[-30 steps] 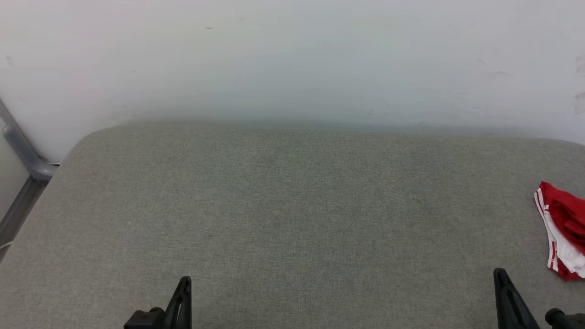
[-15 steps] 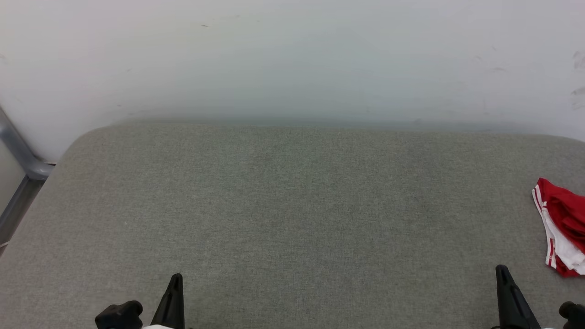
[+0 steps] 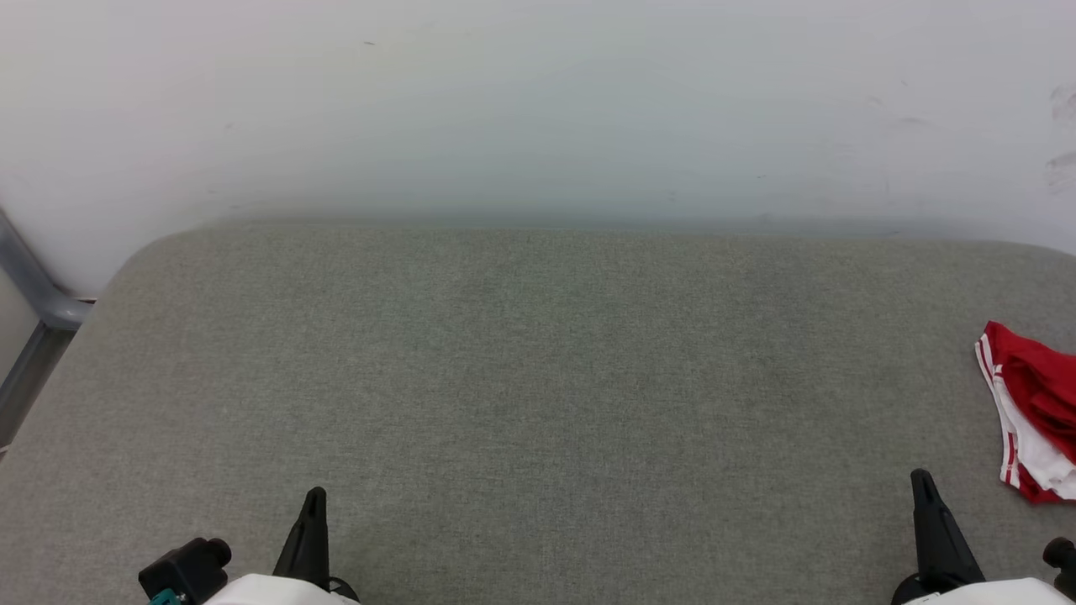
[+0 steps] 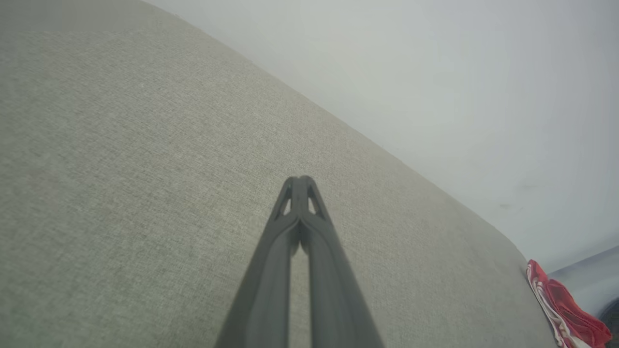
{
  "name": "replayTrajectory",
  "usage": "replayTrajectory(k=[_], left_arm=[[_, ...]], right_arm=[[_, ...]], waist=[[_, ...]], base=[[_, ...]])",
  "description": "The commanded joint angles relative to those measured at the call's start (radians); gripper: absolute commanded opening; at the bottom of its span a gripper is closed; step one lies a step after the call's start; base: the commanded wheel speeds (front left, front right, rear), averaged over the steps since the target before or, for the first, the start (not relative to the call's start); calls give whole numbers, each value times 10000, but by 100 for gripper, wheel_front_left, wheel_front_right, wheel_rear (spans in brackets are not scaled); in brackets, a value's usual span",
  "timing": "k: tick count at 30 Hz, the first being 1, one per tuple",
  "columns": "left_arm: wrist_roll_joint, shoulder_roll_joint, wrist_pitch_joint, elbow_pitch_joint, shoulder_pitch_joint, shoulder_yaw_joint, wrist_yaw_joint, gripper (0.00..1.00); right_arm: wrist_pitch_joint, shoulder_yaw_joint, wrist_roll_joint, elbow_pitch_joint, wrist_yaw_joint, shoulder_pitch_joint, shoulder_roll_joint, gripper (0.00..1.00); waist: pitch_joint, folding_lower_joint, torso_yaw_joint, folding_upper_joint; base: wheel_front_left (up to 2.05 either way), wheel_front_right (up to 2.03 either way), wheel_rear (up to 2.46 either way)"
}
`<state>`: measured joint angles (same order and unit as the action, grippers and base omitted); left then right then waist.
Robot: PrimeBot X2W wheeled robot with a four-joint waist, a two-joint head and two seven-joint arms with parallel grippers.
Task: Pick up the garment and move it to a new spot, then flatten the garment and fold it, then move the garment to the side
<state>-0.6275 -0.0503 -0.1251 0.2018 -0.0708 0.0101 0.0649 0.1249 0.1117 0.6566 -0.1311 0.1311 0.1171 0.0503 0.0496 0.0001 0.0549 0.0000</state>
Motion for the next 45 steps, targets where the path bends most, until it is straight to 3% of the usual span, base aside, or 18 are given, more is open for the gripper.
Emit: replayTrajectory(k=[1, 45], left_arm=[[-295, -3, 50, -88, 277, 65, 60, 0], [-5741, -1, 1399, 203, 1199, 635, 420, 0]], right_arm=[[-49, 9, 301, 80, 0, -307, 7, 0], [-1398, 18, 5578, -610, -2, -1488, 3, 0]], waist=[[-5, -1, -5, 0], [-247, -1, -257, 0]], base=[[0, 0, 0], [0, 0, 0]])
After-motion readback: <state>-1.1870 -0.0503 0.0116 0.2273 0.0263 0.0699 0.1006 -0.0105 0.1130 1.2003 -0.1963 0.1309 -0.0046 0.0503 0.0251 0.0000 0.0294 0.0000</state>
